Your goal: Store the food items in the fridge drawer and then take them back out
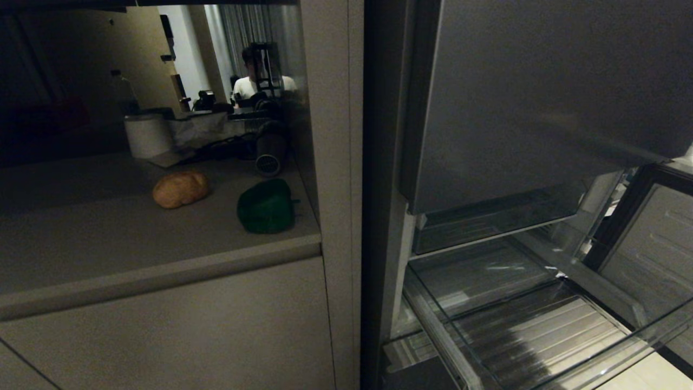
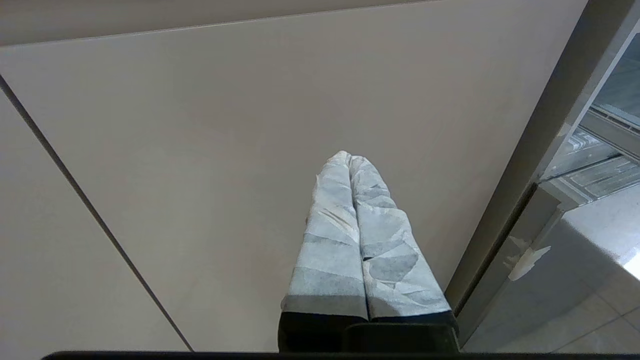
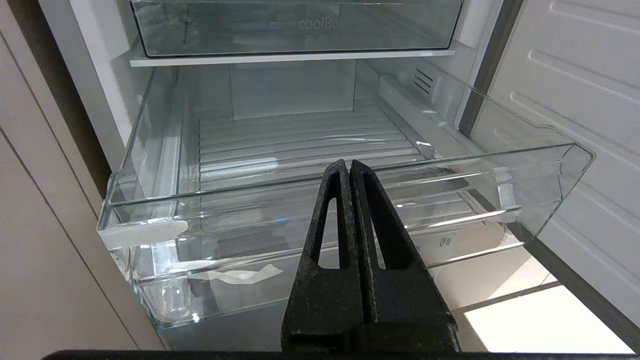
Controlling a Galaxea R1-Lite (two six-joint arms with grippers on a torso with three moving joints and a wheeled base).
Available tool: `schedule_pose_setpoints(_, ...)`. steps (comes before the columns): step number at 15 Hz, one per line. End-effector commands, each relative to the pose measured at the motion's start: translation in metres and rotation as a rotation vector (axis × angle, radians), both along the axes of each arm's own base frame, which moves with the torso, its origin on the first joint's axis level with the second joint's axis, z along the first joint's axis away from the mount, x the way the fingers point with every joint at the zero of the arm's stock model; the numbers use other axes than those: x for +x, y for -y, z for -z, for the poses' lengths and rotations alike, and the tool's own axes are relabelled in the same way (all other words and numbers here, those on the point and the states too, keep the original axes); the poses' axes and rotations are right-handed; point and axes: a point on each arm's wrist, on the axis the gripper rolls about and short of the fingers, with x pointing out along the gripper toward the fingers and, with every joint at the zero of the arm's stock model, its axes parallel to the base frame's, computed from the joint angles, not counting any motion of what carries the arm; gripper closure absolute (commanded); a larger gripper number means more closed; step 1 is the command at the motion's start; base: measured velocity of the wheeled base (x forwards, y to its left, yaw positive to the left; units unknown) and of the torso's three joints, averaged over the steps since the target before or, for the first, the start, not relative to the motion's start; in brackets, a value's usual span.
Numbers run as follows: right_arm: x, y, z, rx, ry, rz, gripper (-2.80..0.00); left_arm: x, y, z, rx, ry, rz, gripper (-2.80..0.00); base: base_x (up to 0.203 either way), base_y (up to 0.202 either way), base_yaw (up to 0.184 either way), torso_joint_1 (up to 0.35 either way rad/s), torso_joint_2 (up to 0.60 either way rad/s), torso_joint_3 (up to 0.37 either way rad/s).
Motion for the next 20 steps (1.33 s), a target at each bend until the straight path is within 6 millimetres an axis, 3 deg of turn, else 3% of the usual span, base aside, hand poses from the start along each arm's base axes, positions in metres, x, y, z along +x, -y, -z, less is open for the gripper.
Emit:
schedule_pose_setpoints(1, 0.0024, 0.0000, 0.0085, 0.002, -0.030, 0.001, 0.00, 0.0001, 0.0000, 0.0000, 0.000, -0.001, 0.000, 0.00, 0.000, 0.000, 0.000, 0.000, 0.00, 0.000)
schedule_pose_setpoints(20, 0.0023, 0.0002, 0.0085, 0.016, -0.029, 0.009, 0.00, 0.0001, 0.0000, -0.0001, -0.001, -0.001, 0.000, 0.00, 0.000, 0.000, 0.000, 0.000, 0.00, 0.000)
